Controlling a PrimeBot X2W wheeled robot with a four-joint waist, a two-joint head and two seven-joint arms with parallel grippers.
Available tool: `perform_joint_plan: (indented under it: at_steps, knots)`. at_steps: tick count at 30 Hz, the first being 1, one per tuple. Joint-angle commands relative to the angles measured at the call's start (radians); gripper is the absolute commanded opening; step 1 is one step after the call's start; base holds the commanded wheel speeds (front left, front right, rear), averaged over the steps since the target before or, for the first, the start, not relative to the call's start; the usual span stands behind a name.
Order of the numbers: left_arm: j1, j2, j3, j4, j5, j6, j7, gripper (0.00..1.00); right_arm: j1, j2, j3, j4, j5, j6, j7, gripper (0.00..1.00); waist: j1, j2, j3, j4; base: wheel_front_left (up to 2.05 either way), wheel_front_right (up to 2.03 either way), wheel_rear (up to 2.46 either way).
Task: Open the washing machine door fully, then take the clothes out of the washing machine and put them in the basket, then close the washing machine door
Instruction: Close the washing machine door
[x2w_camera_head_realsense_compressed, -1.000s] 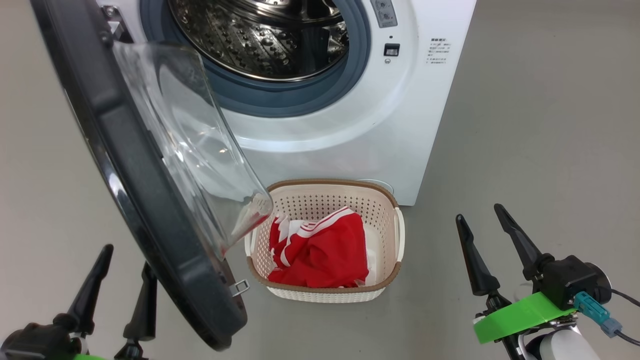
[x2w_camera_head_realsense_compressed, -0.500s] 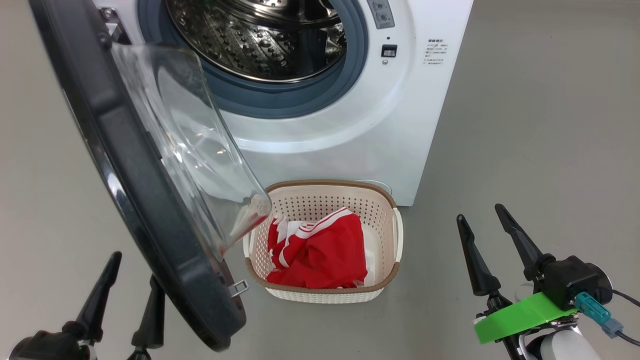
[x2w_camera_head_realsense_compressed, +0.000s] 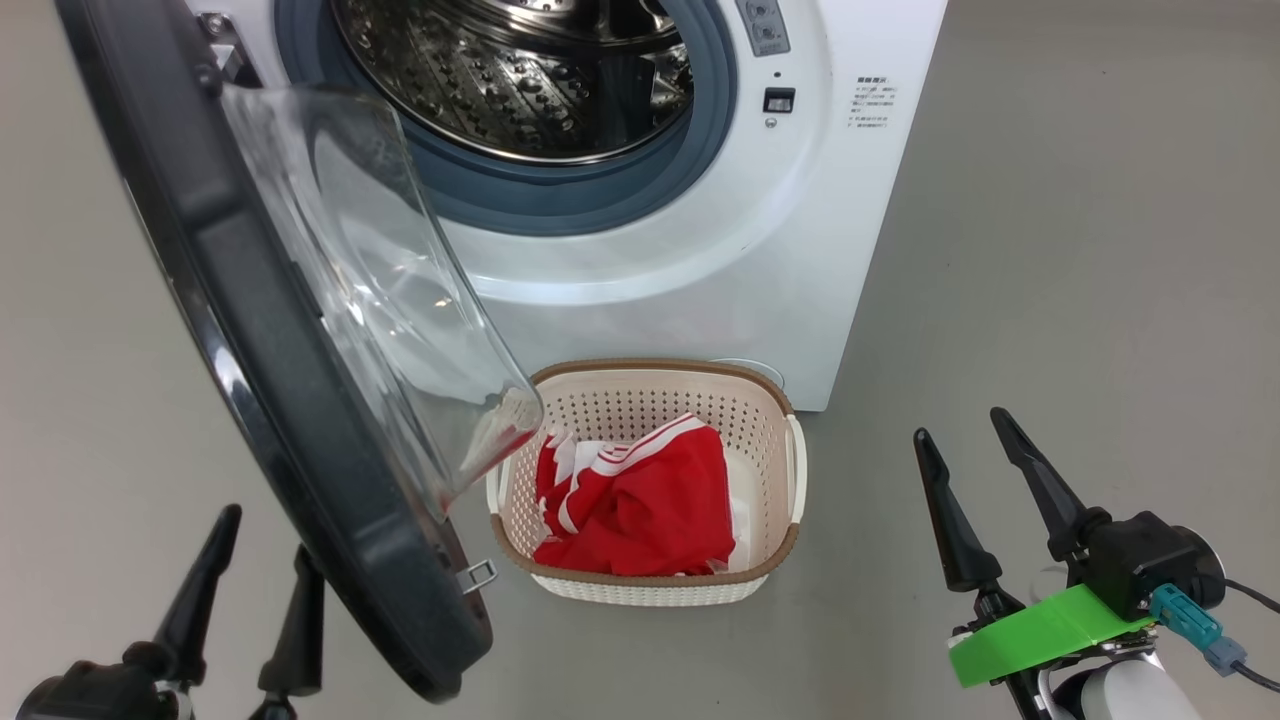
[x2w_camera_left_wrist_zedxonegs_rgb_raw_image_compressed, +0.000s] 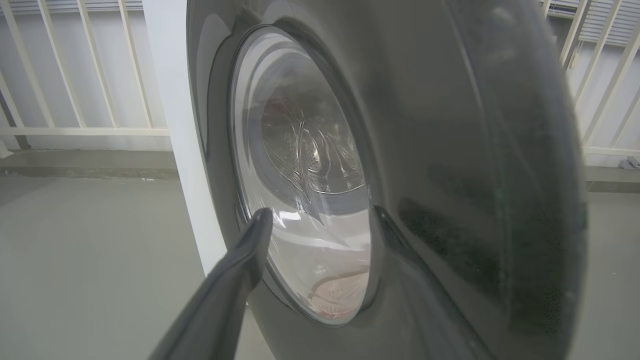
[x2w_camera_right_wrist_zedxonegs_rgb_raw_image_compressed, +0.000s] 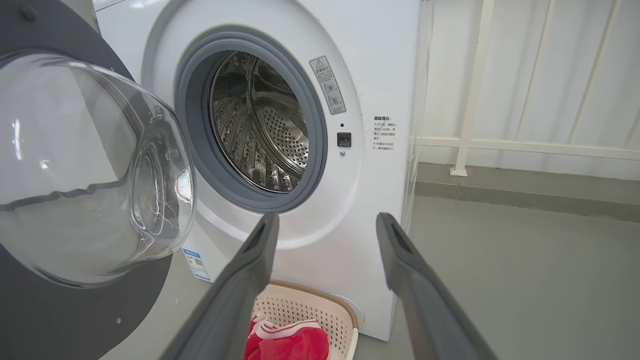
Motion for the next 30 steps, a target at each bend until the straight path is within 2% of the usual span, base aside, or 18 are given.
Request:
perform_joint_plan:
  at_steps: [1,2,3,7,11,12,14,19,23,30]
  knots:
    - [-0.021,0.023,0.036,-0.026,-0.001,0.007,-0.001,0.45,-0.015,-0.001,0.023,-0.026,0.011,0.003,-0.007,1.0,0.0,0.0,0.001,0.0,0.0,0.0,0.0]
    - [-0.023,0.021,0.036,-0.029,-0.008,0.005,0.002,0.27,-0.015,-0.001,0.022,-0.027,0.011,0.003,-0.007,1.0,0.0,0.0,0.001,0.001,0.0,0.0,0.0]
    - [-0.026,0.019,0.036,-0.035,-0.017,0.002,0.002,0.0,-0.015,-0.001,0.021,-0.027,0.011,0.003,-0.007,1.0,0.0,0.0,0.002,0.002,0.0,0.0,0.0]
    - [-0.038,0.007,0.045,-0.055,-0.058,-0.009,0.0,0.0,-0.016,-0.001,0.02,-0.027,0.01,0.003,-0.007,1.0,0.0,0.0,0.004,0.003,0.0,0.0,0.0]
    - [-0.061,-0.034,0.086,-0.085,-0.182,-0.022,0.003,0.0,-0.017,-0.001,0.019,-0.028,0.01,0.003,-0.007,1.0,0.0,0.0,0.005,0.004,0.0,0.0,0.0]
    - [-0.073,-0.061,0.115,-0.099,-0.273,-0.026,0.023,0.0,-0.018,-0.001,0.021,-0.027,0.011,0.003,-0.007,1.0,0.0,0.0,0.004,0.004,0.0,0.0,0.0]
    - [-0.085,-0.091,0.147,-0.112,-0.379,-0.023,0.06,0.0,-0.019,-0.001,0.022,-0.027,0.012,0.003,-0.007,1.0,0.0,0.0,0.004,0.003,0.0,0.0,0.0]
    - [-0.119,-0.145,0.22,-0.165,-0.675,-0.008,0.171,0.0,-0.02,-0.001,0.024,-0.025,0.015,0.003,-0.007,1.0,0.0,0.0,0.004,-0.002,0.0,0.0,0.0]
    - [-0.147,-0.163,0.27,-0.218,-0.924,0.049,0.287,0.0,-0.019,-0.001,0.024,-0.028,0.015,0.003,-0.007,1.0,0.0,0.0,0.008,-0.004,0.0,0.0,0.0]
    - [-0.189,-0.15,0.338,-0.266,-1.243,0.213,0.502,0.0,-0.024,-0.001,0.025,-0.03,0.008,0.003,-0.007,1.0,0.0,0.0,0.021,-0.005,0.0,0.0,0.0]
